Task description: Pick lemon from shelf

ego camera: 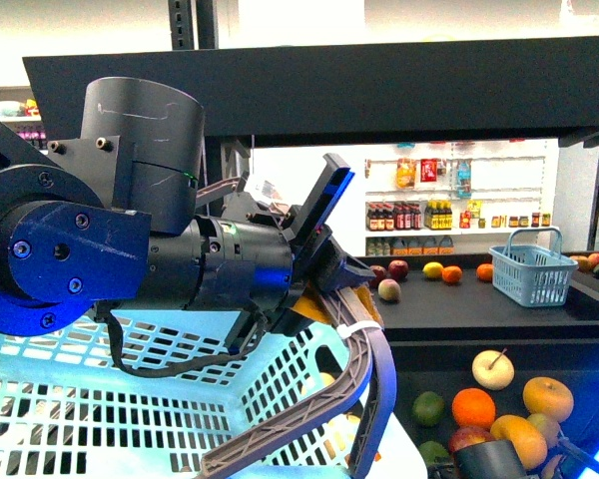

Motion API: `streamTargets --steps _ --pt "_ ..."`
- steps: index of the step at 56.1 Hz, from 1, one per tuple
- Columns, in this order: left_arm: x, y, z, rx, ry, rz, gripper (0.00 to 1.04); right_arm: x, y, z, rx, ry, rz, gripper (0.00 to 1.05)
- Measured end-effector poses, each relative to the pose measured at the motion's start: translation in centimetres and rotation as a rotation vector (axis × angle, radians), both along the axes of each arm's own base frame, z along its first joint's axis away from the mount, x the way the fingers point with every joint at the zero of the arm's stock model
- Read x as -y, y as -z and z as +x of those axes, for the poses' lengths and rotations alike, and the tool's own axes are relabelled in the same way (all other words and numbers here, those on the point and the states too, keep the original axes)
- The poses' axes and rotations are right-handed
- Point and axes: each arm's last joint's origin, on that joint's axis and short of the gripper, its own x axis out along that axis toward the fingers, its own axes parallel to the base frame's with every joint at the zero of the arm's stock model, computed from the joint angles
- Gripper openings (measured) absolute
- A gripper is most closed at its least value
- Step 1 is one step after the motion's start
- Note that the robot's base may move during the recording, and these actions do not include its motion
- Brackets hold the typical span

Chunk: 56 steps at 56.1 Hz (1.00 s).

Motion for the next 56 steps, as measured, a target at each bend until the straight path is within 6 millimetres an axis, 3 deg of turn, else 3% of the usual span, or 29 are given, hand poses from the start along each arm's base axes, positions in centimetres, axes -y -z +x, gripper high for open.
streamTargets --steps 11,21,28,34,42,56 --pt "0.0 0.0 0.0 0.000 0.000 0.000 0.07 3.3 -2.0 -1.9 0.019 0.062 0.002 0.71" --pt "0.0 0.0 0.0 0.000 0.000 0.000 0.07 7.4 -7.6 -3.4 0.125 0.161 0.047 0.71" --pt "0.0 0.0 0.0 0.001 0.000 0.000 0.07 8.8 -12.0 -4.5 0.198 0.211 0.144 0.71" --pt "0.0 0.0 0.0 0.000 0.000 0.000 0.07 8.4 -16.7 -5.8 0.252 0.224 0.308 0.71" --pt "0.0 0.0 0.0 0.000 -0.001 0.000 0.07 6.9 -20.2 -6.8 0.267 0.234 0.472 0.71" --pt "0.0 0.0 0.0 0.000 0.000 0.000 0.07 3.2 -22.9 -8.7 0.235 0.209 0.643 0.71"
